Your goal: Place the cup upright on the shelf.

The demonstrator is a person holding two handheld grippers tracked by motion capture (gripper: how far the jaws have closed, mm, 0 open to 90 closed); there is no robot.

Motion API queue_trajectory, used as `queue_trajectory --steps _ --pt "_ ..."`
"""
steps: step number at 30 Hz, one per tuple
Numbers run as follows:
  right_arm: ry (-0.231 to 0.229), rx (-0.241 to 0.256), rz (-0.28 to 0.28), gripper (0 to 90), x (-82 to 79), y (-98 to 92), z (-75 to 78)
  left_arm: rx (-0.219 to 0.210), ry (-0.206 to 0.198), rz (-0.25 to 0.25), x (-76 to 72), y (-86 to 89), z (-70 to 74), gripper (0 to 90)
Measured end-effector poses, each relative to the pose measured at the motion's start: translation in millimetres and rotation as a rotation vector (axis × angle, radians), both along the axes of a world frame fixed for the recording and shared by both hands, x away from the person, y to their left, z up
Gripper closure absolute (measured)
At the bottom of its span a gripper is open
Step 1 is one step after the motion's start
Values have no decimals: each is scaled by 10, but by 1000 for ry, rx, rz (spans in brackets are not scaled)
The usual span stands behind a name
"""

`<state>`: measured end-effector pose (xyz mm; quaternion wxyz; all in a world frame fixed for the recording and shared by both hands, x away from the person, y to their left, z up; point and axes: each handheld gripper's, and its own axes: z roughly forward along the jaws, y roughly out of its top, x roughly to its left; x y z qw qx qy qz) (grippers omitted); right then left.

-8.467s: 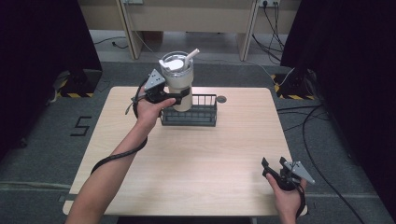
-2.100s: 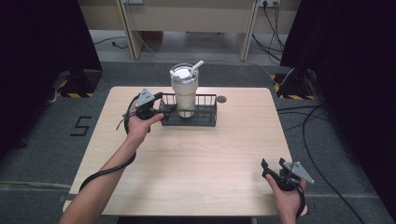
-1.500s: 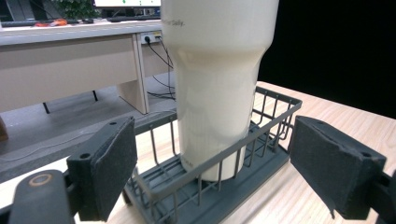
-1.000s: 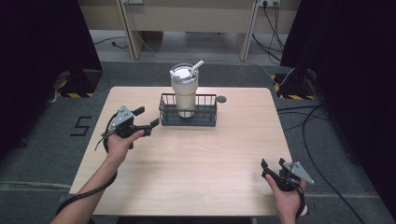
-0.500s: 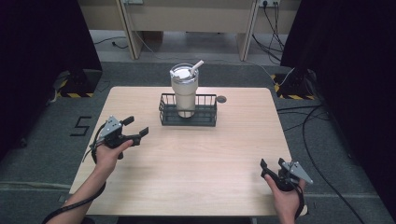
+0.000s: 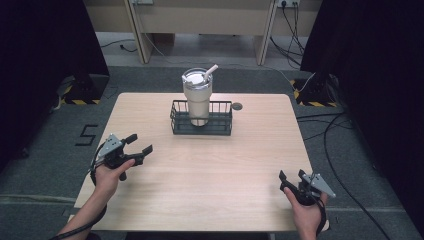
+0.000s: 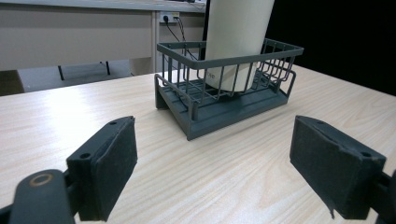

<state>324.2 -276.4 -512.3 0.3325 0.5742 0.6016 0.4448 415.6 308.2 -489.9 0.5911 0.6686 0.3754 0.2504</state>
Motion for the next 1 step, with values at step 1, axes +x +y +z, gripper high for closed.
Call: queue_trajectory --steps 1 --pt "-1 0 1 259 1 -6 -1 -1 -2 0 3 5 5 145"
